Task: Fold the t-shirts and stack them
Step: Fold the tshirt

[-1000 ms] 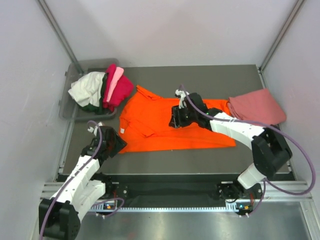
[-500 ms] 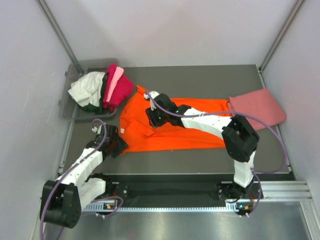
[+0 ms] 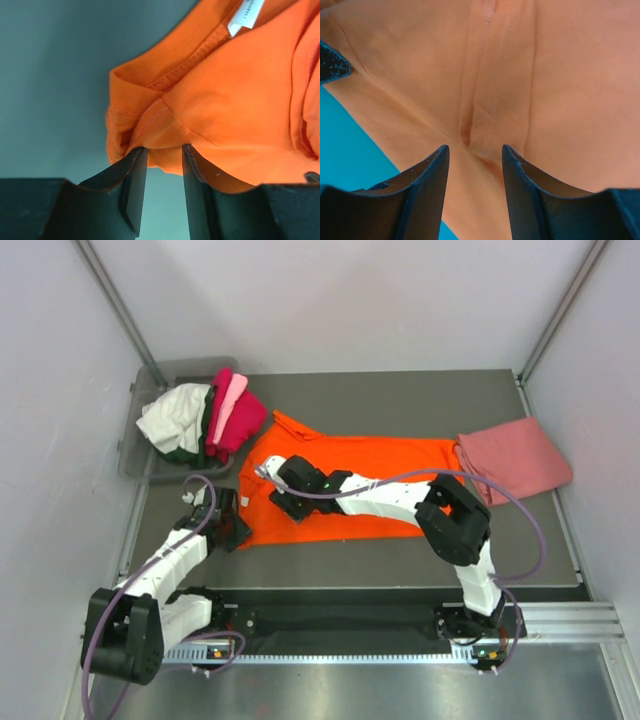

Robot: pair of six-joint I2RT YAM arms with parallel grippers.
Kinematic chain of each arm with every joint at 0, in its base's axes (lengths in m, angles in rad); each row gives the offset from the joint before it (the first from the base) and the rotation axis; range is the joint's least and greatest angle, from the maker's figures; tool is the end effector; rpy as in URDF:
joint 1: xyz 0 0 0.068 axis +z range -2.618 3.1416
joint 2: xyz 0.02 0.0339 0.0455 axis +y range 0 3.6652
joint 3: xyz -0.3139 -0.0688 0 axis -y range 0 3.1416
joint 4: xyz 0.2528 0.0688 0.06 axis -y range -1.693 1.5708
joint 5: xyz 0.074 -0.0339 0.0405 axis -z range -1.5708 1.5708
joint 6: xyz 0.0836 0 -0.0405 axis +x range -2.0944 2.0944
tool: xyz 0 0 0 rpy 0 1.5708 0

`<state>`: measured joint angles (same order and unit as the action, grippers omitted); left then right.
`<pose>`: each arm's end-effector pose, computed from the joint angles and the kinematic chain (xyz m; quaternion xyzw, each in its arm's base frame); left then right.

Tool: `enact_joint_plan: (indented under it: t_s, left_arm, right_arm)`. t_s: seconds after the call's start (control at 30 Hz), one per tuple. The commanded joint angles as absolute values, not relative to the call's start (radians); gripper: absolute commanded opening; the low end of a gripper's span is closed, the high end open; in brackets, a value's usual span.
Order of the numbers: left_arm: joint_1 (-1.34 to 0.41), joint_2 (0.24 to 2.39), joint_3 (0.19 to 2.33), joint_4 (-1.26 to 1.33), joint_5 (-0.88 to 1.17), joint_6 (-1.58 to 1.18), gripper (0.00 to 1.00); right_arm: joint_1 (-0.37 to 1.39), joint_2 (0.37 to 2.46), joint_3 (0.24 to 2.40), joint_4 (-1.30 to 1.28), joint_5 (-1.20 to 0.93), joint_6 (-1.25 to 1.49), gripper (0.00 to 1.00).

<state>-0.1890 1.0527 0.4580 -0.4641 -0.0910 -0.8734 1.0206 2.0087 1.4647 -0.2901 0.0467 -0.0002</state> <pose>0.1827 -0.0272 0.1572 -0.3351 0.9065 -0.0902 0.2404 0.2680 0.4295 0.2016 -0.4483 0.8179 0.1568 0.3248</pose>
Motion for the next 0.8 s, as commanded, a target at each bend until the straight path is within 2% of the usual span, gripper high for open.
enact_joint_plan:
  t_s: [0.0, 0.2, 0.47, 0.53, 0.57, 0.63, 0.67, 0.77]
  left_arm:
    - [-0.183, 1.066, 0.488, -0.526, -0.161, -0.882, 0.4]
    - [-0.183, 1.074, 0.482, -0.528, -0.158, -0.885, 0.4]
    - [-0.184, 1.072, 0.472, -0.526, -0.161, -0.893, 0.4]
    - [-0.184, 1.077, 0.471, -0.525, -0.163, -0.893, 0.4]
    - [-0.183, 1.081, 0.471, -0.523, -0.163, -0.893, 0.4]
    - [-0.184, 1.083, 0.469, -0.523, -0.164, -0.893, 0.4]
    - [-0.184, 1.085, 0.468, -0.523, -0.167, -0.891, 0.4]
    - [-0.183, 1.083, 0.454, -0.519, -0.189, -0.893, 0.4]
  right_arm:
    - [1.04, 2.046, 1.546, -0.262, 0.093, -0.06, 0.47]
    - [1.078, 2.124, 1.598, -0.284, 0.188, -0.1, 0.47]
    - [1.108, 2.148, 1.6, -0.278, 0.268, -0.144, 0.4]
    - [1.114, 2.16, 1.606, -0.278, 0.296, -0.152, 0.28]
    - [1.114, 2.163, 1.609, -0.276, 0.301, -0.153, 0.14]
    - [1.111, 2.16, 1.611, -0.27, 0.308, -0.144, 0.04]
    - [1.108, 2.157, 1.609, -0.265, 0.296, -0.127, 0.0]
    - [1.075, 2.14, 1.608, -0.258, 0.258, -0.097, 0.0]
